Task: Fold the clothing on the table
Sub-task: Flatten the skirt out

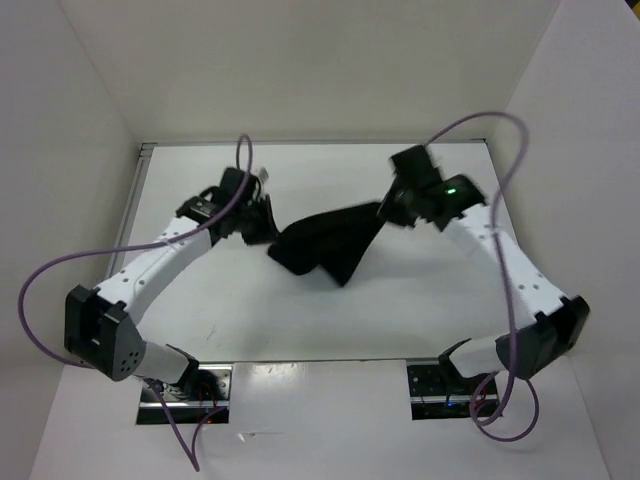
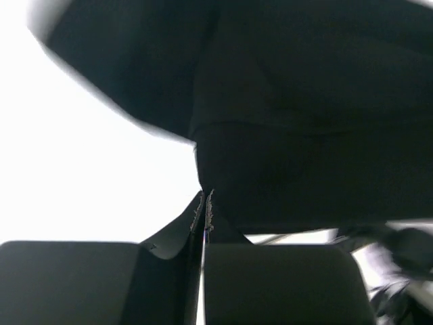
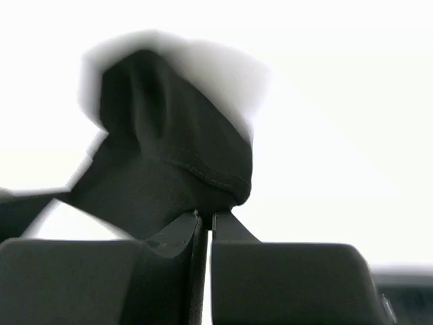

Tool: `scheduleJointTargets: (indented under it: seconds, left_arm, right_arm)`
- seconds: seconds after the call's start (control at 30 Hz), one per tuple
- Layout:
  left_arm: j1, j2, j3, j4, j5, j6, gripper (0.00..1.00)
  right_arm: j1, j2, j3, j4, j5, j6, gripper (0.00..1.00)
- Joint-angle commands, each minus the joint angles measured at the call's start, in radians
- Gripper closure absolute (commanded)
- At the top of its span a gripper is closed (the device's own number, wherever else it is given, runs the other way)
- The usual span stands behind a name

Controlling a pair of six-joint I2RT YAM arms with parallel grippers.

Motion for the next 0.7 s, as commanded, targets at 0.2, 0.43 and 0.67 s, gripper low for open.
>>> scheduleJointTargets:
  seconds: [0.2,0.43,0.67]
  left_arm:
    - [0.132,-0.097,0.372,-0.07,0.04,0.11,1.0]
    - [0.142,-0.221,0.193,-0.007,0.162,0.051,1.0]
    - [0.097,-0.472,0.111,-0.03,0.242,0.017,1.0]
  right_arm:
    - [-0.176,-0.066,0.399,-0.113,0.091,-0.245,1.0]
    - [-0.176,-0.185,0.222,-0.087,-0.007,-0.234,1.0]
    - [-0.07,-0.469,0.064,-0.088,-0.215,-0.2,1.0]
